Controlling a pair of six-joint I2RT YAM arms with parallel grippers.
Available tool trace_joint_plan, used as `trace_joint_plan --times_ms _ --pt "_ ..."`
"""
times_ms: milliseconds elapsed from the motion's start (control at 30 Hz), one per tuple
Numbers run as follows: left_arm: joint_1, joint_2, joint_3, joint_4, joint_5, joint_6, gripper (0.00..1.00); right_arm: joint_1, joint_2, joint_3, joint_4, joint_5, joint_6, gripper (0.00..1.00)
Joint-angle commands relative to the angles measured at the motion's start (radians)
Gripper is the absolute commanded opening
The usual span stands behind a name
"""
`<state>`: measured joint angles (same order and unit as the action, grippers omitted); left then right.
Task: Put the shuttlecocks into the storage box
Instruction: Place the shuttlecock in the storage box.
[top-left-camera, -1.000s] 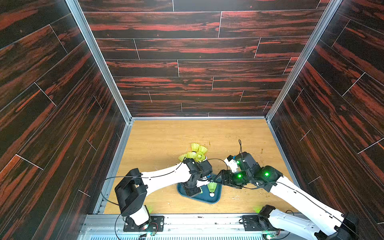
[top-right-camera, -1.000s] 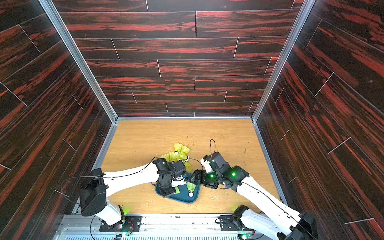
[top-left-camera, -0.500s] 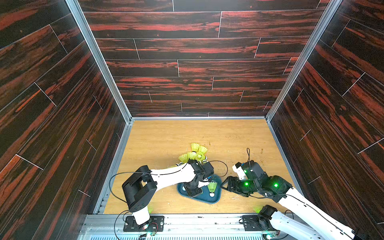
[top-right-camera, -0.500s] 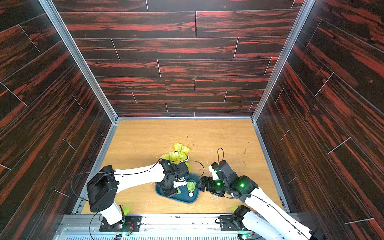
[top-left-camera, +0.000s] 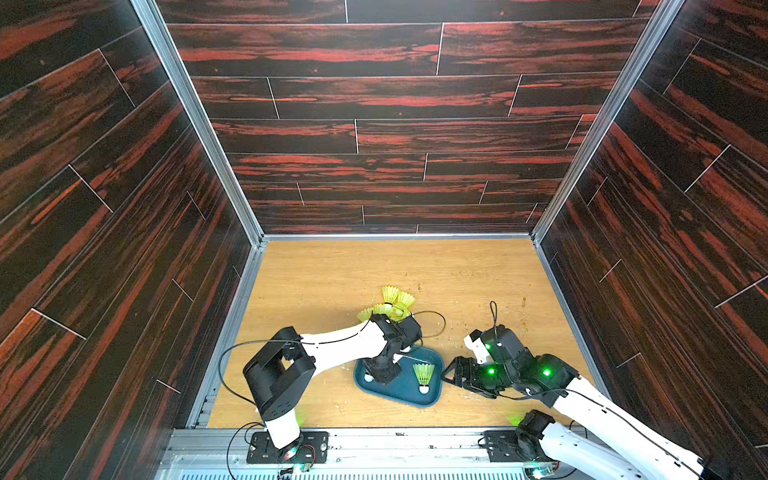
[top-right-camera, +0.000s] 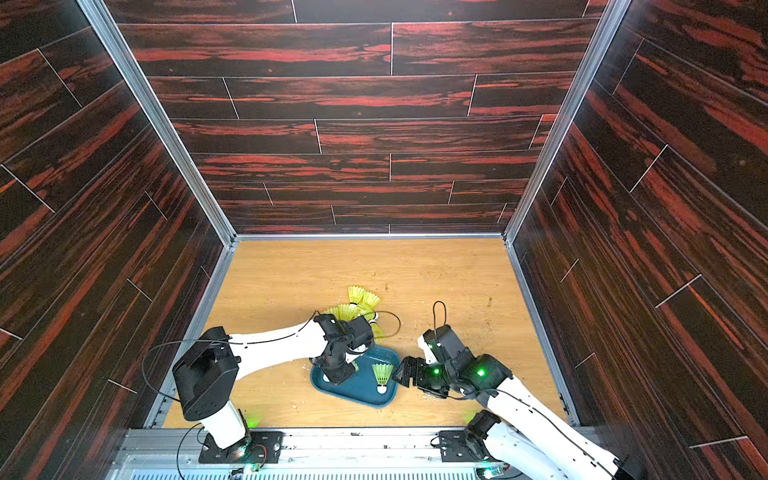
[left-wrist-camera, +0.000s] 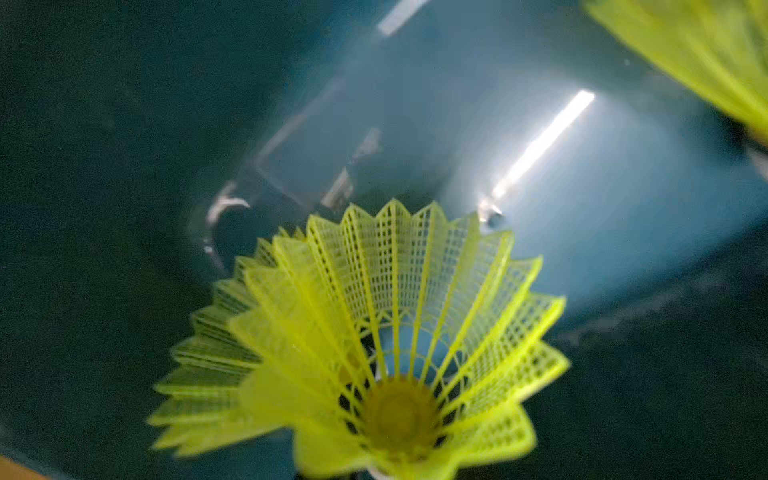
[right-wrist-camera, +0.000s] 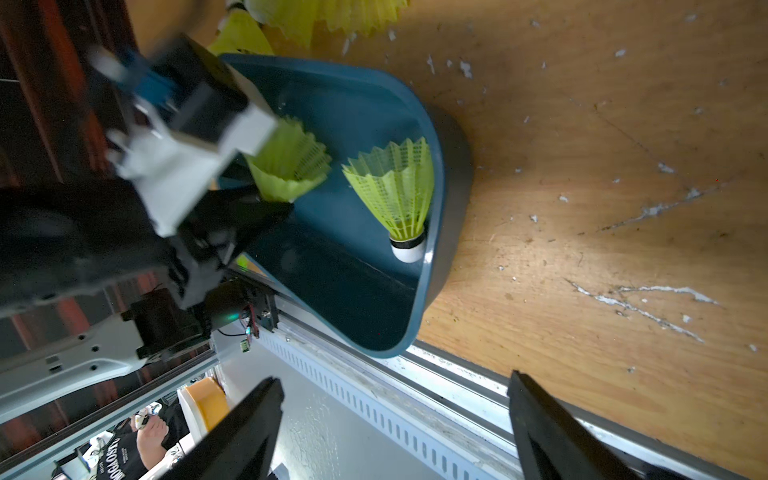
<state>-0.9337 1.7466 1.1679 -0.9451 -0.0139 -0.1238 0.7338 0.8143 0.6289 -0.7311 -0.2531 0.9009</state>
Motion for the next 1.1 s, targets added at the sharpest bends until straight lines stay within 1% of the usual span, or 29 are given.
trace_joint_plan --times_ms 0,133,300,467,533,633,767,800,933,1067 --pt "0.005 -0.026 -0.025 0.018 0.042 -0.109 0.14 -0.002 0.016 -0.007 0.02 -0.021 -0.007 0.89" --pt "0.005 -0.04 -0.051 0.062 0.089 -0.235 0.16 -0.002 0.035 -0.008 0.04 -0.045 -0.006 0.89" --pt "0.005 -0.067 -0.079 0.106 0.081 -0.378 0.17 -0.002 0.044 -0.014 0.094 -0.073 0.005 0.89" --pt "0.005 -0.062 -0.083 0.124 0.064 -0.456 0.18 -0.002 0.048 -0.032 0.15 -0.097 0.032 0.89" --pt "0.005 -0.06 -0.086 0.127 0.056 -0.468 0.21 -0.003 0.054 -0.031 0.15 -0.096 0.03 0.88" --pt "0.006 -0.056 -0.085 0.127 0.049 -0.471 0.28 -0.002 0.056 -0.028 0.149 -0.097 0.028 0.88" --pt "0.006 -0.055 -0.087 0.12 0.045 -0.471 0.44 -0.002 0.058 -0.026 0.145 -0.095 0.024 0.88" --pt "0.005 -0.055 -0.088 0.118 0.045 -0.471 0.46 -0.003 0.058 -0.026 0.144 -0.095 0.024 0.88" --pt "0.005 -0.047 -0.083 0.124 0.048 -0.473 0.46 -0.002 0.058 -0.025 0.144 -0.093 0.027 0.88" --pt "0.006 -0.046 -0.075 0.125 0.051 -0.474 0.43 -0.002 0.059 -0.024 0.144 -0.091 0.027 0.89"
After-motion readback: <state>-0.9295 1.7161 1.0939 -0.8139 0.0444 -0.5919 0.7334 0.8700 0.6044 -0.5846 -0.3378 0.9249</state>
